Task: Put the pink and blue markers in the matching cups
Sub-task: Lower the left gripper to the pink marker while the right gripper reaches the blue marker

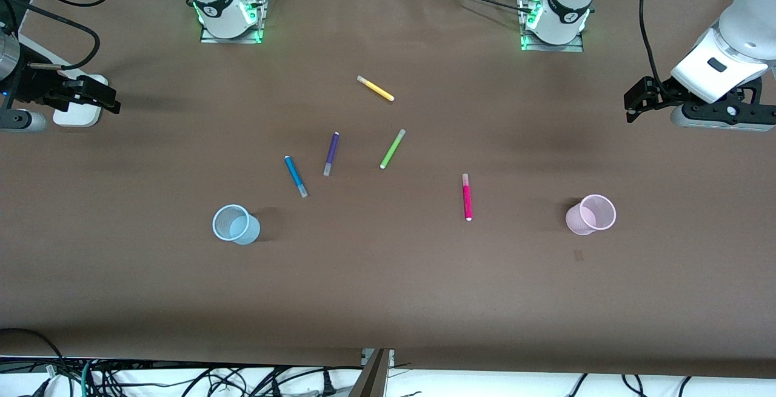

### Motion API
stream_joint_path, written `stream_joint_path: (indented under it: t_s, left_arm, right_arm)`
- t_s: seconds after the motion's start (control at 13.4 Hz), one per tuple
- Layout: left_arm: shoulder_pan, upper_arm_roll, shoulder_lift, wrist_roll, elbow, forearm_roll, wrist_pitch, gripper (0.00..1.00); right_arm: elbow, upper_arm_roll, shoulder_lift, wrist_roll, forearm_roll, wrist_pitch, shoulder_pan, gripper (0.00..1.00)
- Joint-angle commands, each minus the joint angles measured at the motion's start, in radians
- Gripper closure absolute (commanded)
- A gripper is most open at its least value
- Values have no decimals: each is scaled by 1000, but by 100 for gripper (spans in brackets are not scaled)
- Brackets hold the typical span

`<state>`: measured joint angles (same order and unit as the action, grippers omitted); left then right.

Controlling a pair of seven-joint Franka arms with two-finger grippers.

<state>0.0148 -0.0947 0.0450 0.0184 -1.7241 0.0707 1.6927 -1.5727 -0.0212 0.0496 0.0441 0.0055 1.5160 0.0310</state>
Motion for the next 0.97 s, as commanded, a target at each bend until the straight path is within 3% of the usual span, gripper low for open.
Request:
stream_joint_path:
  t_s: [0.0,0.45,0.67,0.9]
  left_arm:
    - [-1,-2,4,5,17,-11,-21,0]
    - [1,-17,-31,-1,17,-20,-77,0]
    - [2,-92,-85,5,14,-22,-186,0]
    - [2,-161,-200,15,8,-25,-168,0]
  right_arm:
    - [33,15,15,-9,-1,-20,-16,0]
    - [71,18,45,-10,1,-19,-11,0]
    - [74,23,74,4,11,13,47,0]
    - [76,23,147,8,1,53,157,0]
